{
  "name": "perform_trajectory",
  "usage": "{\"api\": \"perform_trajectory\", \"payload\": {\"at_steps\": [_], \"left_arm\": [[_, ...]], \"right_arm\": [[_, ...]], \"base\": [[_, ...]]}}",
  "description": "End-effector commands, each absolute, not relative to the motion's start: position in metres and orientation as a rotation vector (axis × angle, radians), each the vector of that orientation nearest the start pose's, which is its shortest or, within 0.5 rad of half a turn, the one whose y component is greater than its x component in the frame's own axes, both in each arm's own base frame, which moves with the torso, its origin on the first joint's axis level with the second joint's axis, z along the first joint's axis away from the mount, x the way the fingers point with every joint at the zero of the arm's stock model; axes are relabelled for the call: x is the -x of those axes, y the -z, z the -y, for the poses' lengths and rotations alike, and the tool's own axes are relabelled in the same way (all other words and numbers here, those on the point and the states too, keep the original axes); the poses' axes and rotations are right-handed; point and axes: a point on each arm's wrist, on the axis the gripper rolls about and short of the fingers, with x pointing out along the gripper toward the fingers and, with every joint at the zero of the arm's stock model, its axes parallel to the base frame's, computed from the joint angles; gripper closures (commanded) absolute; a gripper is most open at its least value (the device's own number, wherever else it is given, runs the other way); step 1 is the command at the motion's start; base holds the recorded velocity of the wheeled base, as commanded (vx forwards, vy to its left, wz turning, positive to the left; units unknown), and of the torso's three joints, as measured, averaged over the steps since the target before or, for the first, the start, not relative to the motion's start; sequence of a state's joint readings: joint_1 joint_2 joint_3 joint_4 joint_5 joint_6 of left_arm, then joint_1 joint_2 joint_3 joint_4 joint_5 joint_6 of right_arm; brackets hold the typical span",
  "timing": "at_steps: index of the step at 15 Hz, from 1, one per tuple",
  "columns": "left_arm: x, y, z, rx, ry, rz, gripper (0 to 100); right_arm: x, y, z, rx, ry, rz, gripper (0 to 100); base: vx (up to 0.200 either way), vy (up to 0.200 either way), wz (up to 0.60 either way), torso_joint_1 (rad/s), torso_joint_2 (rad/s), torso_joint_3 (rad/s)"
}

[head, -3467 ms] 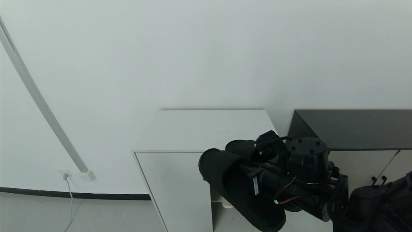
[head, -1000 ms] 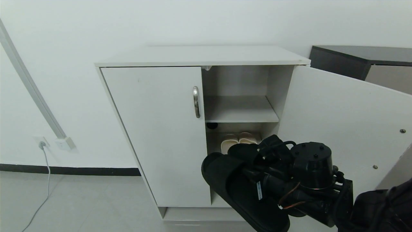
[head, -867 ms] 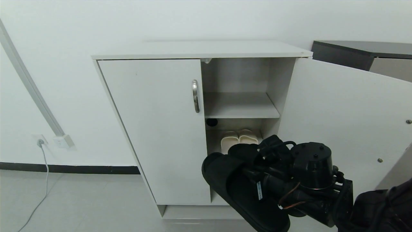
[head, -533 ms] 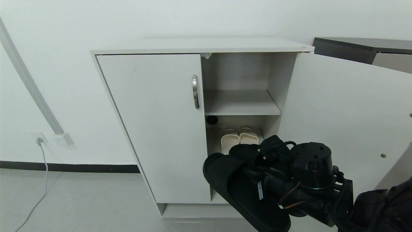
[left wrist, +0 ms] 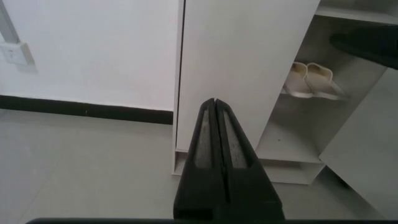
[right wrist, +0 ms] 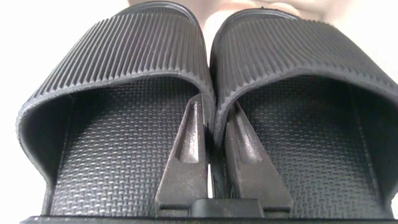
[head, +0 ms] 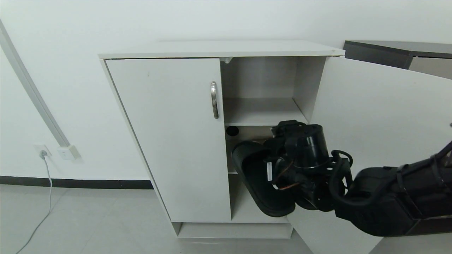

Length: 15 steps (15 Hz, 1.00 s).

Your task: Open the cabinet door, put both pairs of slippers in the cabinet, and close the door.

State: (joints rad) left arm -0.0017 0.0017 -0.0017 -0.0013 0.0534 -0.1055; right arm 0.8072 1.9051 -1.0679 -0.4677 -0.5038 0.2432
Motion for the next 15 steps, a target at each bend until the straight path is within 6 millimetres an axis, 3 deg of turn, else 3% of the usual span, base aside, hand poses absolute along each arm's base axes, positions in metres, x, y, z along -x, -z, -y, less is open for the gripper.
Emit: {"api": "perform_trajectory", "payload": {"at_steps": [1,5,15], "left_arm": [[0.023,-0.076,-0.001,0.106,-0.052,0.003,100],[0.023,-0.076,-0.001,0.106,-0.052,0.003,100],[0.023,-0.076,-0.001,0.107,-0.052,0.003,100]], "right_arm": [[-0.277,-0.186,-0.280,-0.051,-0.146,-0.323,100],[-0.283,-0.209,-0.284,-0.064,-0.061,-0.274,100],[-0.290,-0.215,-0.288,-0.044,-0.044,-0.242,100]], "base": [[0.000,0.000,0.00,0.000,0.00,0.000],[0.000,0.000,0.00,0.000,0.00,0.000],[0.000,0.000,0.00,0.000,0.00,0.000]]}}
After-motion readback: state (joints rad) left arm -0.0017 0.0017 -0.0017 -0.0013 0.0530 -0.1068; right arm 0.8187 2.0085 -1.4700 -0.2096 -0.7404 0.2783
